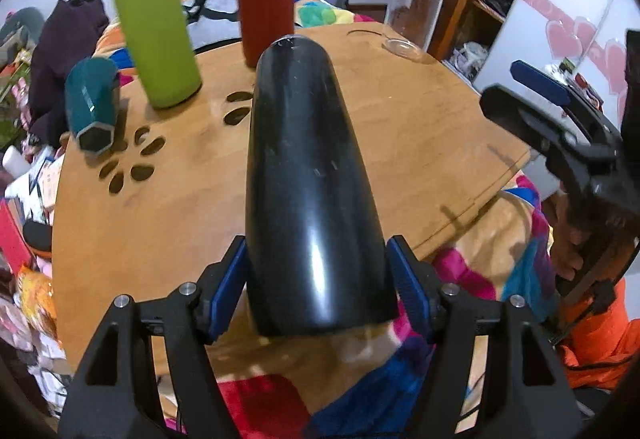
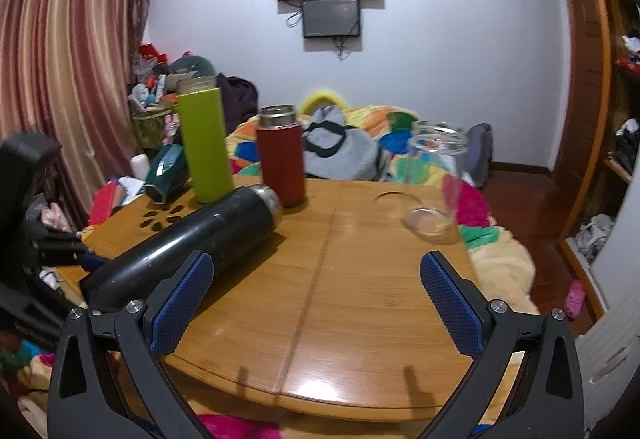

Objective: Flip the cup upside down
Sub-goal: 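Lift the black tumbler with the left tool while the right tool approaches its base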

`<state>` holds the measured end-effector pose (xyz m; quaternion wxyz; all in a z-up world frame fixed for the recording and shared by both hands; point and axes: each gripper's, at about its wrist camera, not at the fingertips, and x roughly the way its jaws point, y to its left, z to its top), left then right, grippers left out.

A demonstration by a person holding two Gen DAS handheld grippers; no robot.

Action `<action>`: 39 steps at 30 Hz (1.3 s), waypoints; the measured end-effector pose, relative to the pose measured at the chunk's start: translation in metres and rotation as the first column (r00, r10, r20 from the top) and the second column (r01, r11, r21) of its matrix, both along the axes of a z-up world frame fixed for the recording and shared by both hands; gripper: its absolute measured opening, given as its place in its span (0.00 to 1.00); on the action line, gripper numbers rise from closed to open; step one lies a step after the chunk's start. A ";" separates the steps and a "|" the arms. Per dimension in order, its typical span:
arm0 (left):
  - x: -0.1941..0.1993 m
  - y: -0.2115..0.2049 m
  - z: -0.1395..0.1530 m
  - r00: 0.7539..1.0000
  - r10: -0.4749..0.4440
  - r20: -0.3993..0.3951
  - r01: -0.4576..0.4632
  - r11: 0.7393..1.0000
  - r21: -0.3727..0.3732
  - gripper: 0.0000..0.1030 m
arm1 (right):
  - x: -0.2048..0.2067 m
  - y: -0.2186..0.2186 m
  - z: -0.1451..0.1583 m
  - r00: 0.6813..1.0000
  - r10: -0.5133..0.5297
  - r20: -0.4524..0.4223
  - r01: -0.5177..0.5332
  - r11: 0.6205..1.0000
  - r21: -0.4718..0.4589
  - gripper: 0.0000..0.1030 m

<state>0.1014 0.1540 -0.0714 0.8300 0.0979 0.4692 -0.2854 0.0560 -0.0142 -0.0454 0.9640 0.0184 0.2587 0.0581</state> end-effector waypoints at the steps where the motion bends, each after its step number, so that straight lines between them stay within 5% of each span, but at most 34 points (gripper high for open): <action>1: -0.001 0.001 -0.002 1.000 0.008 0.010 -0.008 1.000 -0.009 0.67 | 0.002 0.001 0.000 1.000 0.008 -0.007 -0.008 1.000 0.008 1.00; 6: -0.015 0.016 0.000 1.000 -0.007 0.012 0.008 0.992 -0.127 0.68 | 0.010 0.018 -0.002 0.998 0.051 -0.031 -0.051 0.999 0.012 1.00; 15: -0.032 0.012 0.000 0.994 -0.094 0.052 0.100 0.985 -0.140 0.68 | -0.002 0.026 -0.011 0.996 0.061 -0.063 -0.058 0.997 0.051 1.00; 20: -0.036 0.017 0.009 0.997 -0.068 0.045 0.075 0.980 -0.182 0.82 | -0.002 0.039 -0.012 0.990 0.114 -0.079 -0.109 0.992 0.066 1.00; 25: -0.056 0.032 0.033 0.986 -0.046 0.162 0.075 0.982 -0.174 0.84 | 0.002 0.037 -0.016 0.989 0.119 -0.089 -0.109 0.988 0.111 1.00; 30: -0.045 0.075 0.051 0.959 0.112 0.259 -0.059 0.977 -0.204 0.83 | -0.001 0.035 -0.018 0.990 0.115 -0.088 -0.106 0.989 0.101 1.00; 33: -0.020 0.094 0.037 0.942 0.197 0.273 -0.160 0.976 -0.150 0.76 | -0.002 0.038 -0.018 0.988 0.130 -0.082 -0.122 0.988 0.100 1.00; 34: -0.013 0.095 0.029 0.942 0.202 0.268 -0.176 0.977 -0.118 0.67 | -0.003 0.040 -0.017 0.988 0.135 -0.079 -0.127 0.987 0.099 1.00; 37: 0.010 0.099 -0.004 0.963 0.196 0.184 -0.191 0.981 -0.045 0.45 | -0.004 0.044 -0.014 0.986 0.151 -0.070 -0.144 0.985 0.097 1.00; 39: 0.015 0.100 -0.016 0.974 0.175 0.143 -0.167 0.984 -0.064 0.41 | -0.004 0.047 -0.015 0.984 0.167 -0.065 -0.160 0.982 0.099 1.00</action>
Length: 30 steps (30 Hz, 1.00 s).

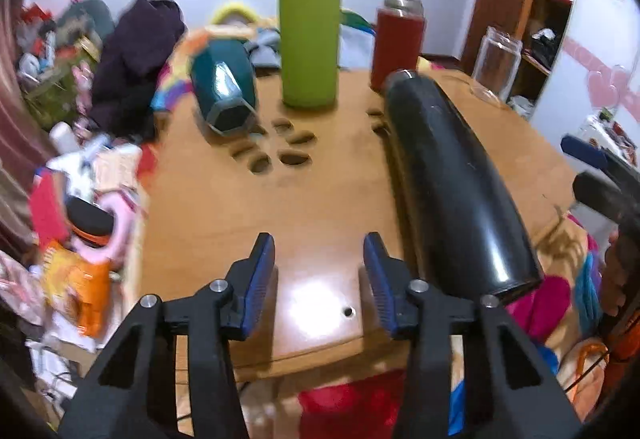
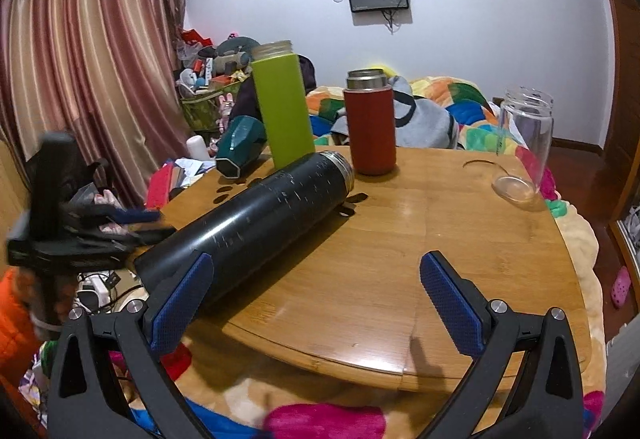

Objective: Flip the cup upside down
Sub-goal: 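Lift the black tumbler with the left tool while the right tool approaches its base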

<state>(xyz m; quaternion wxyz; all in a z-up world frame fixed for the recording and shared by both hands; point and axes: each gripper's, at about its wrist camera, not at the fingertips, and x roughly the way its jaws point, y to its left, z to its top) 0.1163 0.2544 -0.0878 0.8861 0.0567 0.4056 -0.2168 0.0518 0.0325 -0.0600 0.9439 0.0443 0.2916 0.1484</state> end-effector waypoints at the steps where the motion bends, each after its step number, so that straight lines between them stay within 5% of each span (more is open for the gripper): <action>1: -0.002 -0.002 -0.002 1.000 -0.009 -0.001 0.009 1.000 -0.003 0.40 | 0.000 0.002 0.000 1.000 0.011 0.000 -0.011 1.000 0.003 1.00; 7: -0.020 -0.026 0.006 0.993 -0.087 0.080 0.087 0.996 -0.001 0.40 | 0.009 0.015 -0.004 0.998 0.058 -0.015 -0.058 0.998 0.025 1.00; 12: -0.018 -0.037 0.007 0.990 -0.120 0.072 0.125 0.990 -0.070 0.40 | 0.017 0.029 -0.003 0.995 0.100 -0.014 -0.099 0.994 0.043 1.00; 17: -0.028 -0.053 0.004 0.978 -0.185 0.095 0.190 0.981 -0.047 0.40 | 0.025 0.029 -0.010 0.995 0.091 -0.036 -0.089 0.994 0.063 1.00; 21: -0.023 -0.044 0.005 0.983 -0.143 0.118 0.147 0.989 -0.022 0.40 | 0.029 0.023 -0.019 0.994 0.080 -0.071 -0.074 0.994 0.086 0.99; 25: 0.002 -0.021 0.020 0.992 -0.047 0.115 0.055 0.996 -0.071 0.40 | 0.035 0.020 -0.031 0.992 0.040 -0.123 -0.034 0.998 0.056 0.89; 30: 0.017 -0.029 0.044 0.987 -0.041 0.154 0.059 0.992 -0.114 0.40 | 0.033 0.009 -0.041 0.987 -0.016 -0.160 0.023 0.999 0.044 0.74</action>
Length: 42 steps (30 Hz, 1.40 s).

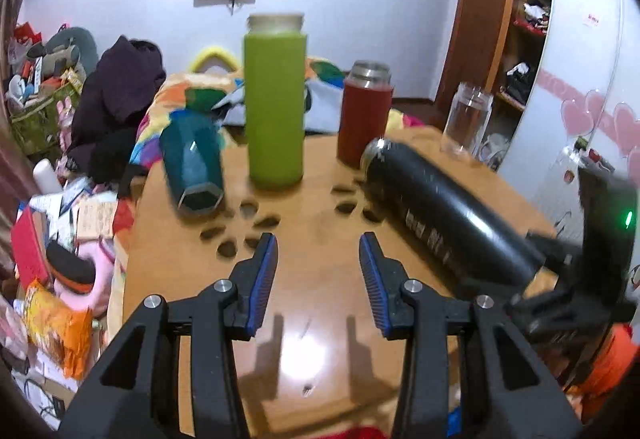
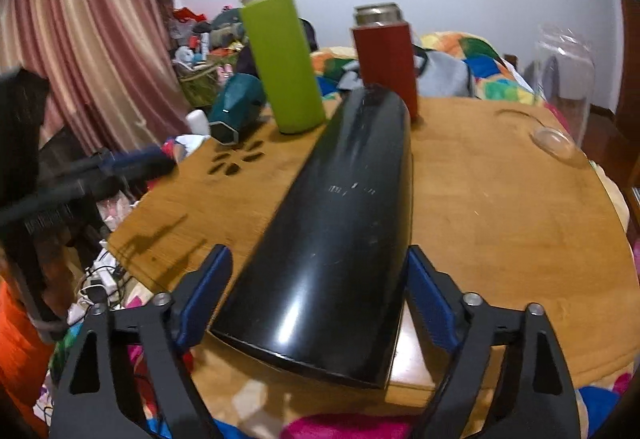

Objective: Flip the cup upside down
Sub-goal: 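Lift the black tumbler with the left tool while the right tool approaches its base, then grasp the tumbler with the right tool and rotate it upright, open end up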

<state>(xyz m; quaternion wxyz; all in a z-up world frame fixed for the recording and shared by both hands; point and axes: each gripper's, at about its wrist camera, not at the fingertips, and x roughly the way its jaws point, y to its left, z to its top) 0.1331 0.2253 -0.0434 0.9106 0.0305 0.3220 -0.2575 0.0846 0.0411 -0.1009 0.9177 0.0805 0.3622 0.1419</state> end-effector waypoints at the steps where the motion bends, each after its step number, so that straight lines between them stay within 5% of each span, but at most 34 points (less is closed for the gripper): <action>1: 0.003 -0.004 0.003 1.000 -0.007 0.005 0.007 1.000 -0.004 0.40 | -0.002 -0.002 0.001 1.000 -0.008 0.008 0.008 1.000 -0.001 0.72; 6: 0.014 -0.044 0.015 0.995 -0.096 0.036 0.098 0.995 -0.033 0.40 | -0.015 -0.005 0.004 0.998 -0.037 0.049 0.041 0.997 -0.071 0.62; 15: 0.015 -0.102 0.008 0.965 -0.262 0.030 0.262 0.965 -0.012 0.40 | -0.033 -0.014 0.013 0.995 -0.010 0.103 0.019 0.996 -0.084 0.61; 42: 0.018 -0.061 0.037 0.979 -0.191 0.076 0.199 0.972 -0.123 0.40 | -0.024 -0.015 0.098 0.952 0.049 0.302 -0.027 0.997 -0.077 0.60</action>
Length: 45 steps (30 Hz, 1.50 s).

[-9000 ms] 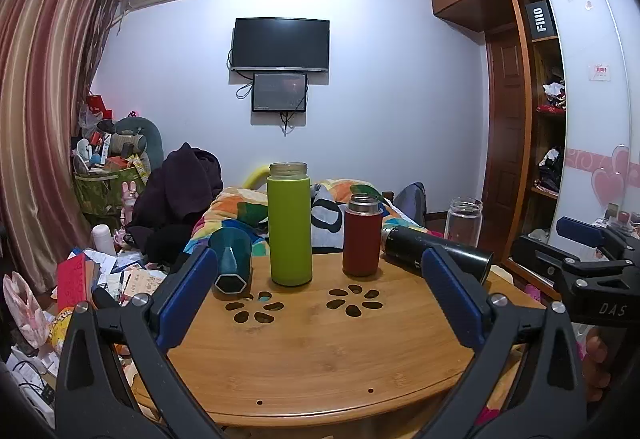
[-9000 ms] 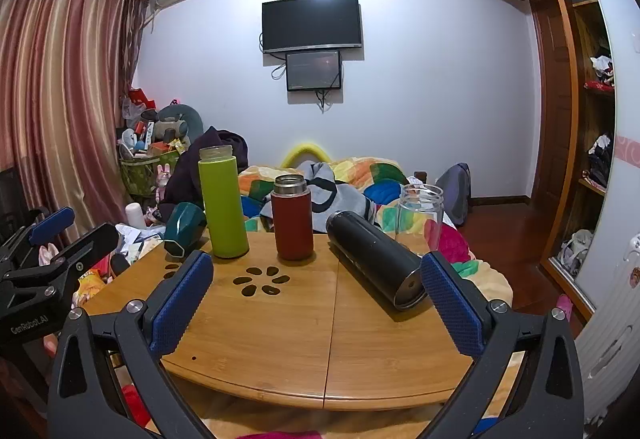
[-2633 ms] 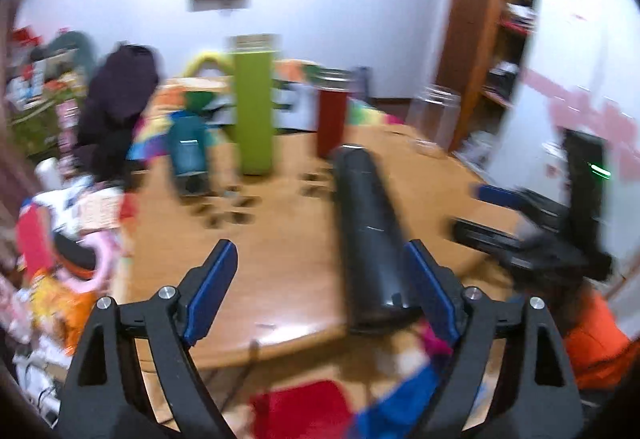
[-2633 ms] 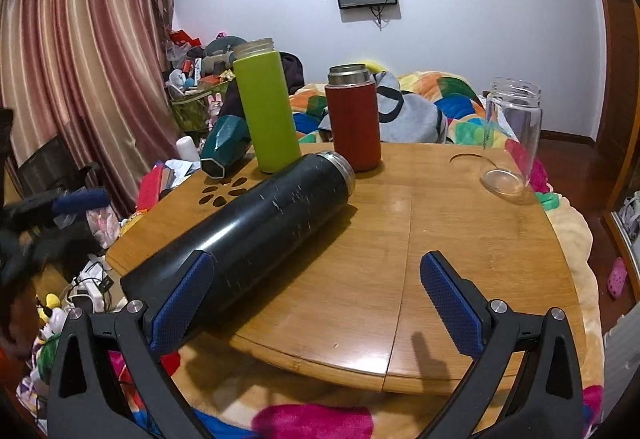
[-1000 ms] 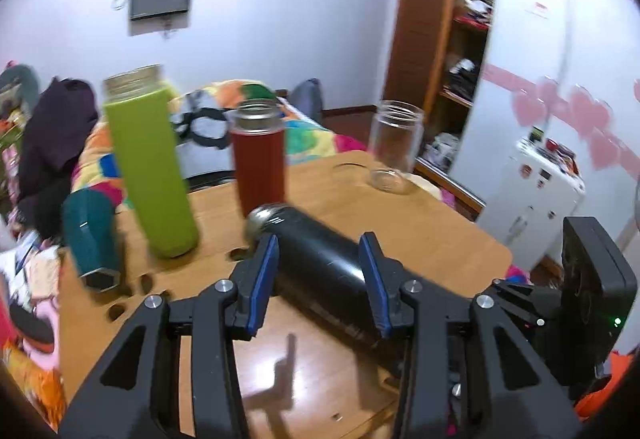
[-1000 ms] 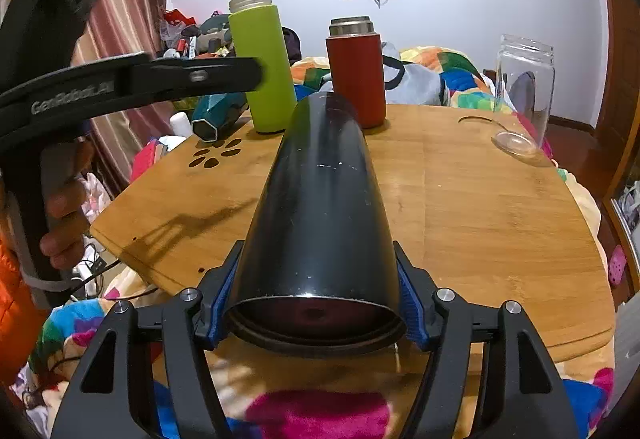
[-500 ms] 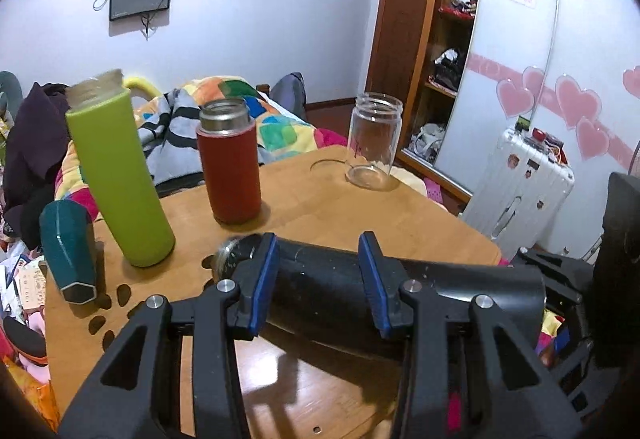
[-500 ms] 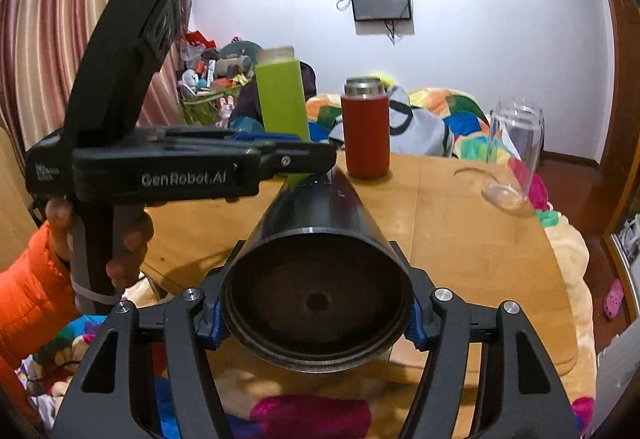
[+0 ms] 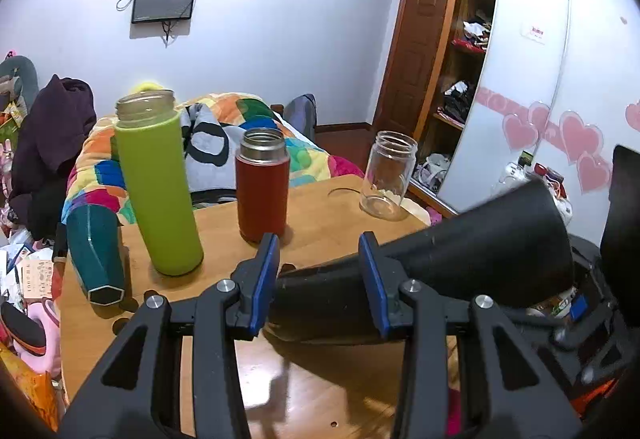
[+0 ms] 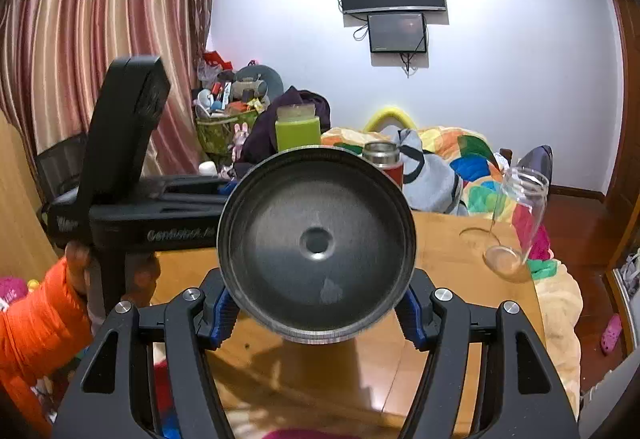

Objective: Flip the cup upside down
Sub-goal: 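Grasp the tumbler with the right tool and rotate it upright, open end up, then lower the upright tumbler onto the table and open the right tool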

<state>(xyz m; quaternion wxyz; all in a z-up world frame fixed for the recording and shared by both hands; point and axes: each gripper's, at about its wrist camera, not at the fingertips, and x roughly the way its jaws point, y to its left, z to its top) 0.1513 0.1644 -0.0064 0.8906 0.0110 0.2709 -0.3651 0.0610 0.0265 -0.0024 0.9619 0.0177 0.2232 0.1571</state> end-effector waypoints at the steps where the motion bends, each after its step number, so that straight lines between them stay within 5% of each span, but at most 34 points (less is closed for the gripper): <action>1: 0.000 0.001 0.000 1.000 0.004 0.002 -0.004 1.000 0.000 0.40 | 0.003 0.000 0.003 1.000 -0.003 0.001 0.003 1.000 0.005 0.60; 25: 0.026 0.033 -0.010 0.991 0.130 -0.013 -0.130 0.992 0.010 0.41 | 0.092 0.032 0.021 0.999 0.021 -0.047 -0.023 0.998 -0.051 0.60; 41: -0.005 0.060 0.006 0.970 0.220 0.104 -0.218 0.976 -0.025 0.72 | 0.094 0.040 0.025 0.998 0.020 -0.054 -0.023 0.999 -0.049 0.60; 45: -0.011 0.065 0.013 0.963 0.239 0.124 -0.236 0.971 -0.039 0.75 | 0.079 0.034 0.029 1.000 0.013 -0.021 -0.014 0.999 -0.044 0.77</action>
